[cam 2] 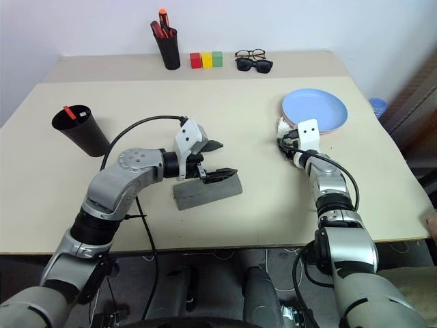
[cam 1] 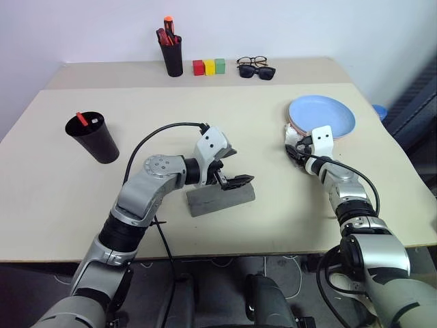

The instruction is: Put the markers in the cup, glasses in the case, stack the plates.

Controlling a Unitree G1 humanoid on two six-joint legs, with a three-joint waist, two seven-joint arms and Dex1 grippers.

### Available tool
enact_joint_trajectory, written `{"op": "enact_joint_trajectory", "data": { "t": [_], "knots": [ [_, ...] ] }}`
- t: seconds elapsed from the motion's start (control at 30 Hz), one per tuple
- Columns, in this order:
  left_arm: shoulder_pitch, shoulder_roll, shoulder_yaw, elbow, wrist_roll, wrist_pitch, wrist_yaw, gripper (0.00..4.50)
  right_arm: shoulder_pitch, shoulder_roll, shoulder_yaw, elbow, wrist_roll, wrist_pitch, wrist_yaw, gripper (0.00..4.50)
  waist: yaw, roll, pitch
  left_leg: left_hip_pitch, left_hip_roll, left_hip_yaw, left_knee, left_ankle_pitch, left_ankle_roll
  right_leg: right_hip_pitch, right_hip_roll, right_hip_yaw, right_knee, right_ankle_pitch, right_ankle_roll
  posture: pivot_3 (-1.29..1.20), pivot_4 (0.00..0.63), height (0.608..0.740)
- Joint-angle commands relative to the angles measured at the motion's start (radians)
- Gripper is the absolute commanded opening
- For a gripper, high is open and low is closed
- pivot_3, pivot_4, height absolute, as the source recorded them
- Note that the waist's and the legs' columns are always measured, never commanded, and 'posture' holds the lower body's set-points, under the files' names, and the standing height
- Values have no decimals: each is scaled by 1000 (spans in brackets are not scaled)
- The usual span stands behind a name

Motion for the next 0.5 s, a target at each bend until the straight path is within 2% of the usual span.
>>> {"op": "enact_joint_trajectory", "data": {
  "t": [0.03, 0.1, 0.3, 0.5],
  "knots": [
    [-8, 6, 14, -38, -25, -7, -13, 4500, -36, -1, -9, 29, -9, -32, -19, 1114, 0, 0, 0, 0, 0, 0, 0, 0, 0, 0, 0, 0, 0, 0, 0, 0, 150, 740],
    [-11, 5, 13, -36, -27, -8, -11, 4500, -39, -1, -12, 36, -9, -38, -23, 25, 0, 0, 0, 0, 0, 0, 0, 0, 0, 0, 0, 0, 0, 0, 0, 0, 150, 740],
    [-11, -8, 8, -26, -26, -19, -6, 4500, -14, -11, -33, -59, 19, -67, -3, 25, 0, 0, 0, 0, 0, 1, 0, 0, 0, 0, 0, 1, 0, 0, 0, 0, 150, 740],
    [-17, -34, -2, -12, -22, -28, -3, 4500, -13, -19, -61, -253, 107, -38, 128, 25, -1, 0, 0, 1, 0, 1, 0, 0, 0, 0, 0, 1, 0, 0, 0, 0, 150, 740]
  ]
}}
